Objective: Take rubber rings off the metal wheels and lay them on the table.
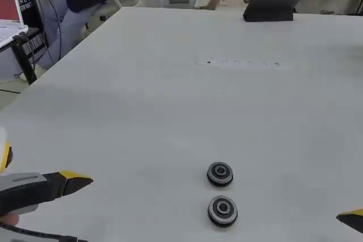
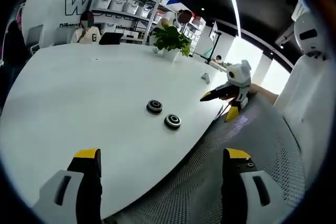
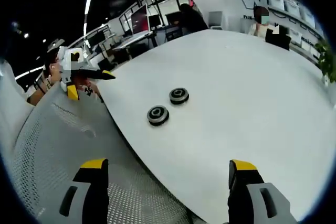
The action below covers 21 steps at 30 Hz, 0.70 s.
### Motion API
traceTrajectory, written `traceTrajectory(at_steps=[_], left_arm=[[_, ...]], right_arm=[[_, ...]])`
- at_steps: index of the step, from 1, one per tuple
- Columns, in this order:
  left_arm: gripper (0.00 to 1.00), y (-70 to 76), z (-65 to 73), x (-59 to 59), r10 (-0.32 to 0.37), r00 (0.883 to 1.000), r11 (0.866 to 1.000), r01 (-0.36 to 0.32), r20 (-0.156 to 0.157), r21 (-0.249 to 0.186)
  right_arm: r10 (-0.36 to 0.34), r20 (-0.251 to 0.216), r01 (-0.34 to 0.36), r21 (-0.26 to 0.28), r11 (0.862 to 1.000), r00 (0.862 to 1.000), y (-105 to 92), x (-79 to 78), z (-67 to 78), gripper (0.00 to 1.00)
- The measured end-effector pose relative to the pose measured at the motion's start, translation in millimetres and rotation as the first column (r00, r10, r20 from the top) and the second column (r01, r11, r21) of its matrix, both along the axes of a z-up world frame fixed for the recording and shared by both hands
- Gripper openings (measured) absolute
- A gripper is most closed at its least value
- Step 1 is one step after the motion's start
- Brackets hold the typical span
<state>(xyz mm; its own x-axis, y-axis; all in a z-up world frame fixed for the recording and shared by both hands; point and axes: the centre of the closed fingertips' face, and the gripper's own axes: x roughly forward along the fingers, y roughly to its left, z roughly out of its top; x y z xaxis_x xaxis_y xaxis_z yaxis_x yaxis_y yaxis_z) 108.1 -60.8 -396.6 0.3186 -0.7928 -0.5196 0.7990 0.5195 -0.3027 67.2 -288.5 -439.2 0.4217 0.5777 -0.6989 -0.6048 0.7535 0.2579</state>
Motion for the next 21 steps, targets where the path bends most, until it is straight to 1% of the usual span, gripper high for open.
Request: traceTrajectory(at_steps=[5, 7, 10, 20, 21], left_arm=[[0.94, -0.4, 0.0, -0.4, -0.005, 1.000, 1.000, 0.005, 0.002, 0.002], [0.95, -1.3, 1.2, -0.8, -0.008, 1.000, 1.000, 0.008, 0.003, -0.005], [0.95, -3.0, 3.7, -0.9, -0.015, 1.000, 1.000, 0.015, 0.015, -0.013], [0.95, -4.7, 5.8, -1.3, -0.019, 1.000, 1.000, 0.020, 0.018, -0.024], [0.95, -6.4, 8.0, -1.8, -0.023, 1.000, 0.999, 0.024, 0.020, -0.039]], right_arm=[[-0.002, 0.001, 0.002, 0.002, 1.000, 1.000, 0.3, 0.3, 0.4, 0.95], [-0.002, 0.002, 0.002, 0.003, 1.000, 1.000, 0.4, 0.4, 0.6, 0.95], [-0.001, 0.002, 0.001, 0.003, 1.000, 1.000, 0.7, 0.3, 0.6, 0.95], [0.004, 0.002, -0.004, 0.002, 1.000, 1.000, 1.2, 0.0, 0.8, 0.94], [0.005, 0.003, -0.005, 0.003, 1.000, 1.000, 1.4, 0.1, 1.2, 0.94]])
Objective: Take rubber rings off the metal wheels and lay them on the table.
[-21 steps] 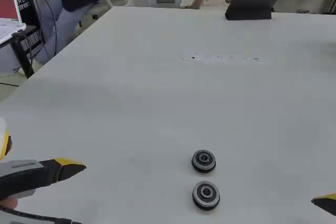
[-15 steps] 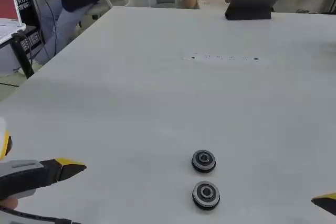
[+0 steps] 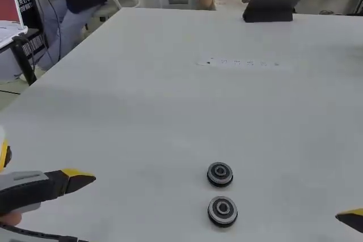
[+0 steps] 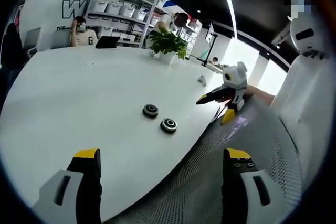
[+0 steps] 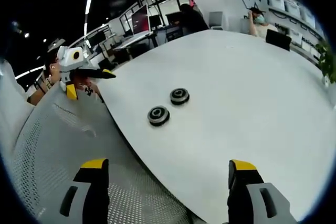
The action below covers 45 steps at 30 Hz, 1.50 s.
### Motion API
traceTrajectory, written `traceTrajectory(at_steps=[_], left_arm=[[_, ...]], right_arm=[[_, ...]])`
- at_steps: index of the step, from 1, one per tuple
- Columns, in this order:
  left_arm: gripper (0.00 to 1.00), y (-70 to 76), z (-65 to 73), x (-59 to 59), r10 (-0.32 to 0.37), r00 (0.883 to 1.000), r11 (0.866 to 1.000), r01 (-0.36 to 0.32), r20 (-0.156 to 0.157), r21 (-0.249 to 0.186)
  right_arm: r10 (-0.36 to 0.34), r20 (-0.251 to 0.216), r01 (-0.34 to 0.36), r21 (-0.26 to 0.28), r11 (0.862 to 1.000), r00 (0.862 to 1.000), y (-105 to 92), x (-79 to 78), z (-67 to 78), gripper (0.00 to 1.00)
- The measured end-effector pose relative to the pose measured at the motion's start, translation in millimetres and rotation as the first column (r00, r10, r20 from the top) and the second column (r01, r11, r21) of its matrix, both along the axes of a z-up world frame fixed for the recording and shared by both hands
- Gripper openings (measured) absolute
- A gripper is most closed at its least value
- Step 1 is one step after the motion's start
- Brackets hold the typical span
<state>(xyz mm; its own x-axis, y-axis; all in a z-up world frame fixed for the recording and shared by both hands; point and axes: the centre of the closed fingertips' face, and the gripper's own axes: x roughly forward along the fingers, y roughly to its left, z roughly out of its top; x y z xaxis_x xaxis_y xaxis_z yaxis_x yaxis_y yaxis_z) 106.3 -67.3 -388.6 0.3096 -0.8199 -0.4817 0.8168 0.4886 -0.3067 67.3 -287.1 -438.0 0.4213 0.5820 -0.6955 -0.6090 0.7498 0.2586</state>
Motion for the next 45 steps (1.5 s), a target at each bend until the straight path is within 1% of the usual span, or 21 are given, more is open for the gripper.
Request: traceTrajectory(at_steps=[2, 5, 8, 10, 11, 14, 17, 18, 20, 25, 29, 34, 38, 42, 45], left_arm=[[0.95, -1.1, 3.1, 0.4, 0.004, 1.000, 1.000, -0.003, 0.002, -0.019], [0.95, -1.2, 3.7, 0.6, 0.001, 1.000, 1.000, 0.000, 0.009, -0.015], [0.95, -2.6, 5.9, -0.4, -0.018, 1.000, 1.000, 0.019, 0.025, -0.009], [0.96, -3.3, 8.0, 0.1, -0.019, 0.999, 1.000, 0.020, 0.031, -0.015], [0.96, -3.2, 9.2, 0.5, -0.020, 0.999, 1.000, 0.021, 0.033, -0.017], [0.97, -2.6, 10.3, 2.1, -0.021, 0.999, 1.000, 0.022, 0.046, -0.010], [0.97, -1.5, 9.2, 2.2, -0.026, 0.999, 1.000, 0.026, 0.046, 0.004], [0.97, -1.2, 9.7, 2.7, -0.028, 0.998, 1.000, 0.028, 0.053, 0.008], [0.97, -0.5, 11.6, 4.0, -0.028, 0.997, 1.000, 0.028, 0.066, 0.010], [0.97, 1.3, 17.1, 8.2, -0.017, 0.997, 1.000, 0.017, 0.080, 0.003], [0.97, -0.1, 21.1, 10.9, -0.015, 0.995, 1.000, 0.015, 0.094, 0.002], [0.97, -4.6, 22.9, 9.5, -0.039, 0.994, 0.999, 0.038, 0.104, 0.014], [0.97, -6.5, 26.9, 10.3, -0.052, 0.992, 0.999, 0.050, 0.115, 0.022], [0.97, -8.8, 36.1, 14.1, -0.057, 0.988, 0.998, 0.055, 0.143, 0.021], [0.97, -10.7, 39.9, 15.3, -0.069, 0.986, 0.997, 0.066, 0.153, 0.027]], right_arm=[[-0.004, 0.003, 0.004, 0.002, 1.000, 1.000, -0.3, 0.8, 0.8, 0.94], [-0.015, 0.011, 0.015, 0.016, 1.000, 1.000, -0.2, 2.8, 3.8, 0.94], [-0.024, 0.016, 0.023, 0.027, 0.999, 1.000, 0.7, 4.2, 6.6, 0.93], [-0.028, 0.020, 0.027, 0.037, 0.999, 0.999, 1.1, 5.1, 8.6, 0.93], [-0.033, 0.023, 0.032, 0.050, 0.998, 0.999, 1.8, 5.9, 11.1, 0.93], [-0.038, 0.031, 0.037, 0.053, 0.998, 0.999, 1.8, 8.2, 13.3, 0.93], [-0.046, 0.040, 0.043, 0.055, 0.998, 0.998, 0.7, 10.1, 15.3, 0.93], [-0.047, 0.039, 0.045, 0.058, 0.997, 0.998, 0.6, 10.3, 15.6, 0.92], [-0.046, 0.037, 0.044, 0.061, 0.997, 0.998, 0.7, 10.9, 16.1, 0.91], [-0.039, 0.052, 0.036, 0.062, 0.997, 0.998, 2.2, 16.5, 21.8, 0.91], [-0.042, 0.068, 0.038, 0.061, 0.997, 0.997, 2.0, 23.4, 27.1, 0.91], [-0.042, 0.094, 0.036, 0.073, 0.997, 0.995, 3.9, 32.0, 36.6, 0.90], [-0.029, 0.106, 0.020, 0.079, 0.997, 0.994, 7.1, 35.1, 41.7, 0.90], [-0.016, 0.124, 0.004, 0.095, 0.995, 0.992, 12.5, 39.1, 49.7, 0.90], [-0.006, 0.138, -0.009, 0.106, 0.994, 0.990, 16.7, 43.1, 55.2, 0.90]])
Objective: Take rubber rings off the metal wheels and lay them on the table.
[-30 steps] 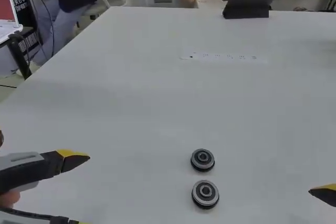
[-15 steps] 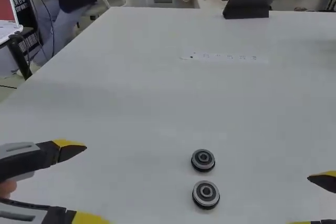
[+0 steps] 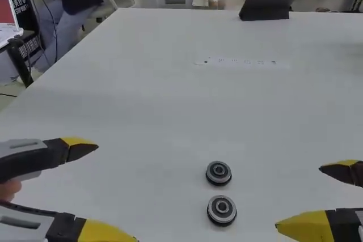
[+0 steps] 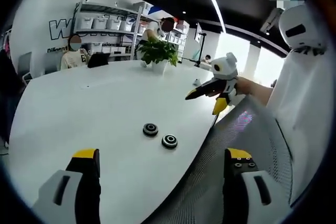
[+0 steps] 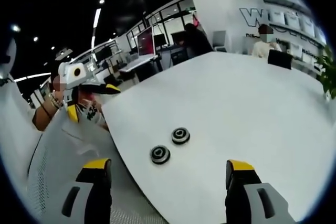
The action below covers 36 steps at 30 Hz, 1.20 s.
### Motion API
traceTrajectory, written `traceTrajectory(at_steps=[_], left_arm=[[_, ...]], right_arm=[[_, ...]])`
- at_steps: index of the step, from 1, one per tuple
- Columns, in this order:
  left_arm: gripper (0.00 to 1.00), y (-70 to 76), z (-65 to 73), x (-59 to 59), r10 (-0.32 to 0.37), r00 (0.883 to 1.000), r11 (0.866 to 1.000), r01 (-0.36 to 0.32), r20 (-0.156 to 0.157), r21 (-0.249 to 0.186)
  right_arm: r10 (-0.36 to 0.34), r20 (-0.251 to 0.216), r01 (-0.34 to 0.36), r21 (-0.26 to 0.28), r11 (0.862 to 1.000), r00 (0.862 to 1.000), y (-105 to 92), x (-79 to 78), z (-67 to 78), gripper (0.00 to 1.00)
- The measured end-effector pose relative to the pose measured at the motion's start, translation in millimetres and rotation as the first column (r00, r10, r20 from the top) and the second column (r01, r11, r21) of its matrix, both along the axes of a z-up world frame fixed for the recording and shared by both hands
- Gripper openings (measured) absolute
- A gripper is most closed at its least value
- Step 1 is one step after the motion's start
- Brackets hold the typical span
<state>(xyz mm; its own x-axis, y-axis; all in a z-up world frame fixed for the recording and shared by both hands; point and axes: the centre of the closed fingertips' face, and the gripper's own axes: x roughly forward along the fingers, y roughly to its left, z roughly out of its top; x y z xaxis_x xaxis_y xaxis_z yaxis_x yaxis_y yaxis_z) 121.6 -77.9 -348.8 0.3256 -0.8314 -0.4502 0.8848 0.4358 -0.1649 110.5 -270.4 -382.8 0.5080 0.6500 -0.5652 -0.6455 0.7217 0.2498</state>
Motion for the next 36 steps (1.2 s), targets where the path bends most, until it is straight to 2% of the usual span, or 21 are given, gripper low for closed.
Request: traceTrajectory(at_steps=[13, 17, 22, 27, 36], left_arm=[[0.96, -12.4, 15.2, 2.7, -0.081, 0.995, 0.996, 0.079, 0.059, 0.040], [0.95, -19.1, 21.3, 5.3, -0.111, 0.991, 0.993, 0.108, 0.078, 0.048], [0.94, -23.7, 24.5, 8.2, -0.142, 0.985, 0.988, 0.135, 0.099, 0.073], [0.94, -28.5, 31.2, 17.7, -0.150, 0.978, 0.986, 0.137, 0.145, 0.093], [0.92, -39.9, 37.2, 26.2, -0.198, 0.964, 0.977, 0.180, 0.175, 0.117]], right_arm=[[0.058, 0.047, -0.058, 0.005, 0.998, 0.997, 10.5, 11.9, 20.5, 0.87], [0.087, 0.074, -0.088, 0.007, 0.996, 0.993, 16.7, 15.9, 29.6, 0.85], [0.114, 0.093, -0.114, -0.006, 0.993, 0.989, 22.0, 19.8, 34.2, 0.86], [0.136, 0.106, -0.135, -0.009, 0.991, 0.985, 26.7, 24.6, 37.1, 0.86], [0.165, 0.148, -0.165, -0.014, 0.986, 0.975, 35.3, 38.2, 50.0, 0.87]])
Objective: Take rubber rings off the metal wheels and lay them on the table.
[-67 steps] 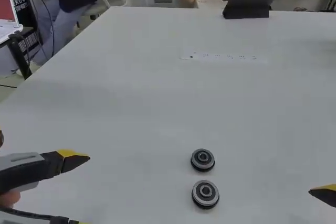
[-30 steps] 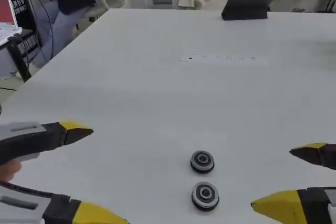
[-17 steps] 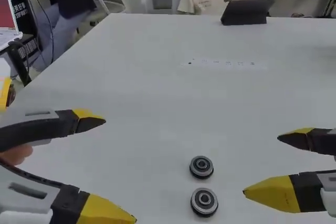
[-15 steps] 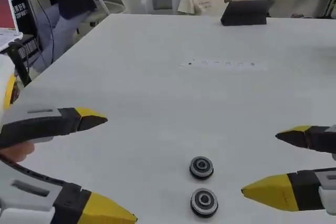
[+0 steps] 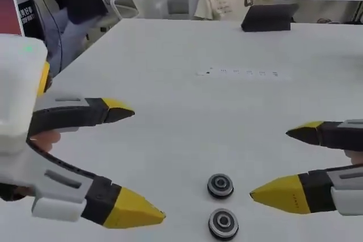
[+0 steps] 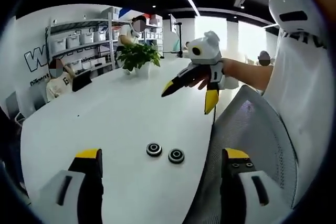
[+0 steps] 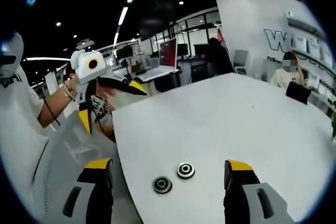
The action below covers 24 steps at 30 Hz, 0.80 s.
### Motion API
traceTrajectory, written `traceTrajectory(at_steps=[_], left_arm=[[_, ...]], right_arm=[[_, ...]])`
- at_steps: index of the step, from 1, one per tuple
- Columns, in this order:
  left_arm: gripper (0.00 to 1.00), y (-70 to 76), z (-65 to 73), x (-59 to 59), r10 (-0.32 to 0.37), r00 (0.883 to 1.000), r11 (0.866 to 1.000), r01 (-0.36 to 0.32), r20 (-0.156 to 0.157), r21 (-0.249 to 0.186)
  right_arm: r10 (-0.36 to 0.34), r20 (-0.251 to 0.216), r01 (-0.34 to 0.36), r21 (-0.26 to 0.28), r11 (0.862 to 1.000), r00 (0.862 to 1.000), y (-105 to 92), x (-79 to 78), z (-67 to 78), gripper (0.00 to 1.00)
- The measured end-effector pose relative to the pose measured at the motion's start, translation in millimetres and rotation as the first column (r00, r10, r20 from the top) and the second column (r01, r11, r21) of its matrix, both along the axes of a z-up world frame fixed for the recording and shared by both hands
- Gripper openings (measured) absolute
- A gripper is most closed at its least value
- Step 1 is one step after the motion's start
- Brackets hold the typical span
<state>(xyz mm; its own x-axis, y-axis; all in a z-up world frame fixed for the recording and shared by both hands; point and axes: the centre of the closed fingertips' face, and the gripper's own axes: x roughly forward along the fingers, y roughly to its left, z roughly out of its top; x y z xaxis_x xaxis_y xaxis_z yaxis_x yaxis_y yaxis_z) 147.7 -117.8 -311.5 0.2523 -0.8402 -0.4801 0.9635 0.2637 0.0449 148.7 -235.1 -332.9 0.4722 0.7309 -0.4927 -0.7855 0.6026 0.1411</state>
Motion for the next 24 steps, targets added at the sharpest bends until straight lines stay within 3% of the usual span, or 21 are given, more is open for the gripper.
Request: traceTrajectory(at_steps=[4, 6, 11, 13, 14, 18, 21, 24], left_arm=[[0.91, -6.8, 4.1, 5.0, -0.020, 1.000, 1.000, 0.020, 0.006, -0.004], [0.91, -13.5, 10.1, 9.1, -0.033, 0.999, 0.999, 0.033, 0.003, -0.027], [0.90, -30.8, 23.8, 18.7, -0.070, 0.997, 0.994, 0.073, 0.038, -0.080], [0.90, -36.4, 24.0, 22.1, -0.081, 0.996, 0.993, 0.085, 0.049, -0.087], [0.89, -38.7, 23.5, 23.0, -0.086, 0.995, 0.992, 0.091, 0.053, -0.089], [0.87, -54.3, 20.2, 21.0, -0.113, 0.992, 0.989, 0.118, 0.062, -0.093], [0.86, -59.5, 15.8, 21.9, -0.131, 0.989, 0.987, 0.136, 0.063, -0.089], [0.86, -63.8, 10.8, 23.5, -0.142, 0.988, 0.985, 0.147, 0.062, -0.089]], right_arm=[[0.015, 0.024, -0.015, 0.004, 1.000, 1.000, 3.9, 5.6, 5.5, 0.87], [0.024, 0.032, -0.025, 0.016, 1.000, 0.999, 6.9, 7.0, 7.8, 0.87], [0.058, 0.084, -0.062, 0.054, 0.997, 0.995, 16.9, 10.9, 15.0, 0.86], [0.093, 0.108, -0.102, 0.087, 0.991, 0.990, 23.5, 9.6, 18.6, 0.83], [0.107, 0.123, -0.121, 0.107, 0.987, 0.987, 26.2, 8.7, 20.7, 0.77], [0.129, 0.079, -0.138, 0.120, 0.983, 0.988, 26.3, 6.2, 13.0, 0.56], [0.112, 0.126, -0.127, 0.118, 0.985, 0.986, 25.2, 11.1, 10.1, 0.60], [0.096, 0.141, -0.113, 0.120, 0.986, 0.985, 21.7, 14.8, 4.8, 0.63]])
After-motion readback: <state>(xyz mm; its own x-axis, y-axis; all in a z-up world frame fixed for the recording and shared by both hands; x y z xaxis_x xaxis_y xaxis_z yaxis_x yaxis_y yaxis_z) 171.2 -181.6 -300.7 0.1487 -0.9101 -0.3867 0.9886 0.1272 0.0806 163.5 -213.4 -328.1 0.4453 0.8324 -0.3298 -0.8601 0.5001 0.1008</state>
